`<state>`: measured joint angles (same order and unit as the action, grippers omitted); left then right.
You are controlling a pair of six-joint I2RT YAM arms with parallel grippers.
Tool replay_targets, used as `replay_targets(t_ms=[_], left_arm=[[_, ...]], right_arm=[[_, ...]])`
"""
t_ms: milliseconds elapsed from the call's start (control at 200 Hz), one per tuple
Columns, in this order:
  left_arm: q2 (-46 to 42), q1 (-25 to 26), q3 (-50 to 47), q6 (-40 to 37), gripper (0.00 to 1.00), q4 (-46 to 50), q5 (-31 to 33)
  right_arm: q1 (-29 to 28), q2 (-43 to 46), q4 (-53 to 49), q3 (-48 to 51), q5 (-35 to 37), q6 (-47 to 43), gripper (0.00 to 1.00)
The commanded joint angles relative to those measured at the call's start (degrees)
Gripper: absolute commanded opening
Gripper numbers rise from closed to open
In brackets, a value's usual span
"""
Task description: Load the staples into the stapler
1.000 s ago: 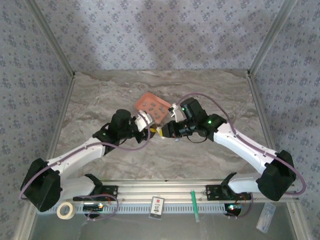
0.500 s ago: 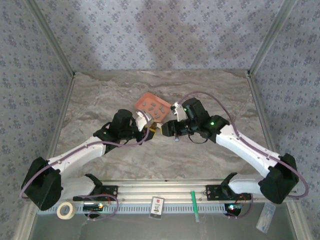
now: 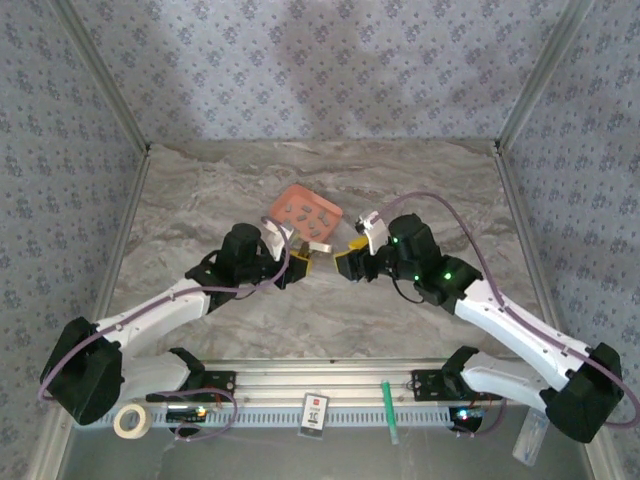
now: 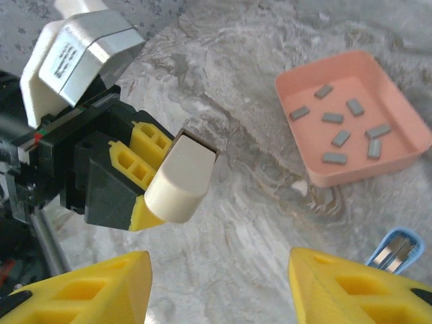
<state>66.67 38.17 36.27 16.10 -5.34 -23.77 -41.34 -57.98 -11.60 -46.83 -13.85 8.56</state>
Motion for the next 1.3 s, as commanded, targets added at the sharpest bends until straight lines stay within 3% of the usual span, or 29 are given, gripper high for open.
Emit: replay_targets(t_ms=[0, 375, 790, 1000, 1294], left_arm=[[-0.5, -0.5, 0.3, 2.2, 0.18, -4.4, -3.5], [1.5, -0.5, 0.6, 4.5, 0.19, -7.2, -7.5], [1.2, -0.5, 0.6, 1.6, 0.19, -6.2, -11.3], [1.5, -0.5, 0.6, 3.3, 0.19, -7.6, -9.7], [3.9, -0.5, 0.6, 12.1, 0.20, -11.2, -0.4]], right_arm=[[-0.4, 2.0, 5.4, 1.4, 1.6, -8.9, 0.57], [-2.0, -2.6, 14.1, 1.5, -1.1, -15.2, 0.57], [2.6, -8.7, 23.5, -0.8, -1.7, -4.9, 0.50], [3.7, -8.8, 22.8, -1.6, -1.3, 0.4, 0.50], [2.1, -3.3, 15.2, 0.8, 0.4, 9.3, 0.58]])
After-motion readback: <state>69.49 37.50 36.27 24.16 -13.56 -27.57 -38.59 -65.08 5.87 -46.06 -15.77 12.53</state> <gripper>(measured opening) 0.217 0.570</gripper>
